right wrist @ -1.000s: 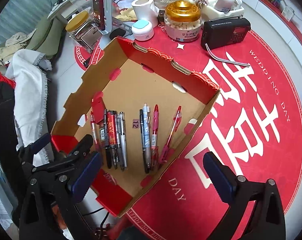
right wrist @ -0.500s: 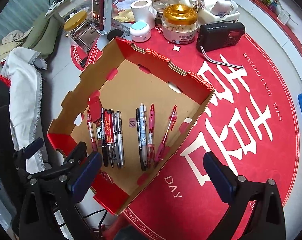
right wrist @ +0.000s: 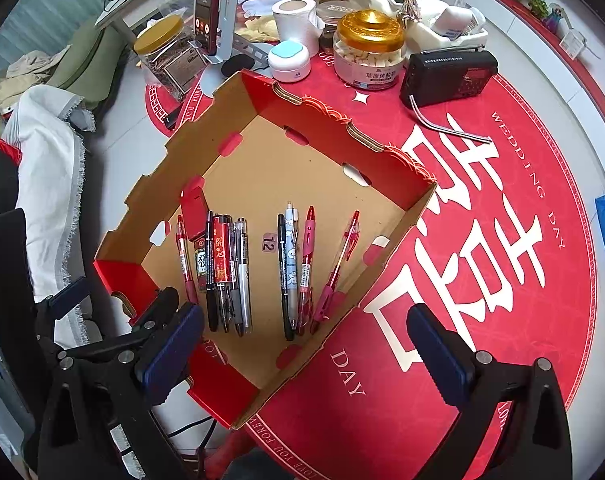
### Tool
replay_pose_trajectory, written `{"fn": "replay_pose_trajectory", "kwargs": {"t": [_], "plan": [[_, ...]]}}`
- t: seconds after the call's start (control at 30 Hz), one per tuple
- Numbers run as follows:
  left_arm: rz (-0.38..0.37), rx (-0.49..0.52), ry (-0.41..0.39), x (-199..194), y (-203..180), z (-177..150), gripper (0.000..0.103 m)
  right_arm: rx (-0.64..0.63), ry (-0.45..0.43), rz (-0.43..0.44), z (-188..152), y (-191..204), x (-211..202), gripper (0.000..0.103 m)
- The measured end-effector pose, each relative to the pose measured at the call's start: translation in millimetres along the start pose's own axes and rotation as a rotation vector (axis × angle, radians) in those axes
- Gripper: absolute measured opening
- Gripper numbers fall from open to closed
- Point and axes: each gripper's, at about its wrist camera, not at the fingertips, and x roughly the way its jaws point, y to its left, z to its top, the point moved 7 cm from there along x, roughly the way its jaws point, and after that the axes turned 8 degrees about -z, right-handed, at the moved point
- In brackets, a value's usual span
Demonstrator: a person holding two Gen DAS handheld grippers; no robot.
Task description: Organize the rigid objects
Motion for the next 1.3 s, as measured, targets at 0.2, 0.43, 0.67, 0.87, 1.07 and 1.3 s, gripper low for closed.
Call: {"fn": "replay_pose_trajectory", "kwargs": {"t": [0.2, 0.43, 0.67, 0.87, 1.07, 1.3], "plan": [[0.004, 0.002, 0.001, 0.0, 2.4, -1.0, 0.102, -0.006, 0.001, -0.001, 0.6, 3.1, -0.2, 0.102], [-0.004, -0.002, 0.007, 0.3, 2.7, -2.2, 0.102, -0.011, 0.001, -0.007, 1.0, 4.1, -0.4, 0.102], [-0.008, -0.006, 0.009, -0.2, 2.1, -2.3, 0.103, -0.021, 0.003, -0.008, 0.5, 6.4, -0.4, 0.102], [-0.012, -0.001, 0.008, -0.5, 0.2, -0.9, 0.102, -0.029, 0.004, -0.01, 0.6, 7.4, -1.1, 0.102], [-0.014, -0.001, 0.01, -0.9, 0.5, -0.9, 0.102, -0.029, 0.003, -0.012, 1.2, 7.1, -2.4, 0.102], [-0.021, -0.009, 0.015, -0.7, 0.3, -2.0, 0.102, -0.031, 0.001, -0.014, 1.4, 7.6, -3.2, 0.102]]}}
